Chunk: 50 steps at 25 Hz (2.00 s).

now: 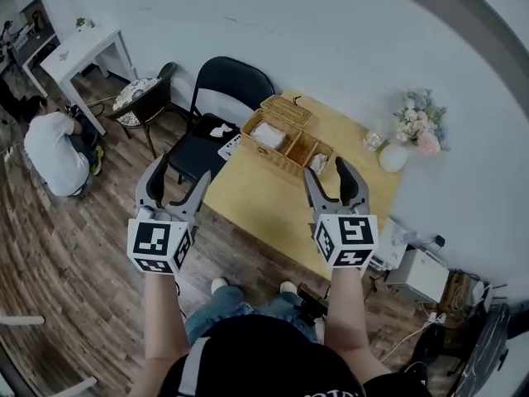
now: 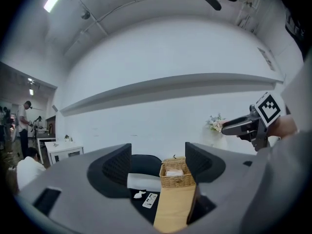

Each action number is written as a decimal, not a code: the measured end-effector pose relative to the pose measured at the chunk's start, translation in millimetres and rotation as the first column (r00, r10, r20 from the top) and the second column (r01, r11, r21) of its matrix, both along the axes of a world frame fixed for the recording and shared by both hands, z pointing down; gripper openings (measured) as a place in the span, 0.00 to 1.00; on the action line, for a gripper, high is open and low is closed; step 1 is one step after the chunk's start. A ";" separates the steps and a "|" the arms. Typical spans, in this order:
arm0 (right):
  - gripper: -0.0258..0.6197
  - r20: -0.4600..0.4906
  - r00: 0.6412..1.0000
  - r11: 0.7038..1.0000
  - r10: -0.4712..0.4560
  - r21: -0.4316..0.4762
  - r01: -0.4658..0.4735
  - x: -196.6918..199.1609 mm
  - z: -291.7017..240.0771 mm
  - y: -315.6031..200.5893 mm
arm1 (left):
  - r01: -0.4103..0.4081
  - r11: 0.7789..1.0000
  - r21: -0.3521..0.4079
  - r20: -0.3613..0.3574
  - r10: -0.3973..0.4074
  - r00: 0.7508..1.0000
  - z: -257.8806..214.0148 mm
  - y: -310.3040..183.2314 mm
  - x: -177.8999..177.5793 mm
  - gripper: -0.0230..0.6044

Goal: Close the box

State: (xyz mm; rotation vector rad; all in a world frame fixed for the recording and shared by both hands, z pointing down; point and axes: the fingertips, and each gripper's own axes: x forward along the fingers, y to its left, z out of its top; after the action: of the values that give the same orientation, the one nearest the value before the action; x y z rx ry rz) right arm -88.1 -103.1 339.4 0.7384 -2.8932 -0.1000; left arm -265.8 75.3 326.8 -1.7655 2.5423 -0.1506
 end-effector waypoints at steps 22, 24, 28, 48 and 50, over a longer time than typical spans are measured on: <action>0.45 -0.050 0.941 0.940 0.333 -0.054 -0.336 3.9 32.9 -51.4 | -0.294 0.953 -0.067 -0.045 0.292 0.955 36.1 -120.4 -63.2 0.59; 0.42 -0.039 0.936 0.936 0.349 -0.043 -0.351 0.5 30.6 -70.4 | -0.304 0.948 -0.091 -0.030 0.302 0.953 36.1 -143.1 -69.6 0.59; 0.42 -0.046 0.925 0.924 0.376 -0.055 -0.379 1.6 38.3 -106.1 | -0.344 0.931 -0.123 -0.055 0.340 0.939 43.6 -188.8 -73.5 0.59; 0.42 -0.175 0.850 0.840 0.497 -0.149 -0.522 -3.0 91.0 -155.1 | -0.652 0.754 -0.079 -0.521 0.526 0.672 110.0 -361.3 -121.9 0.57; 0.42 -0.182 0.837 0.827 0.516 -0.150 -0.542 -10.2 89.7 -154.4 | -0.691 0.713 -0.119 -0.559 0.527 0.640 124.0 -373.5 -128.6 0.57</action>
State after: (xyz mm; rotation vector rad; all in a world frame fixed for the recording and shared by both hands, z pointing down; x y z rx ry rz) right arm -98.3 -257.4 429.1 1.3997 -2.4145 0.1923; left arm -394.4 -298.2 450.9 -3.0599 2.0323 -0.1011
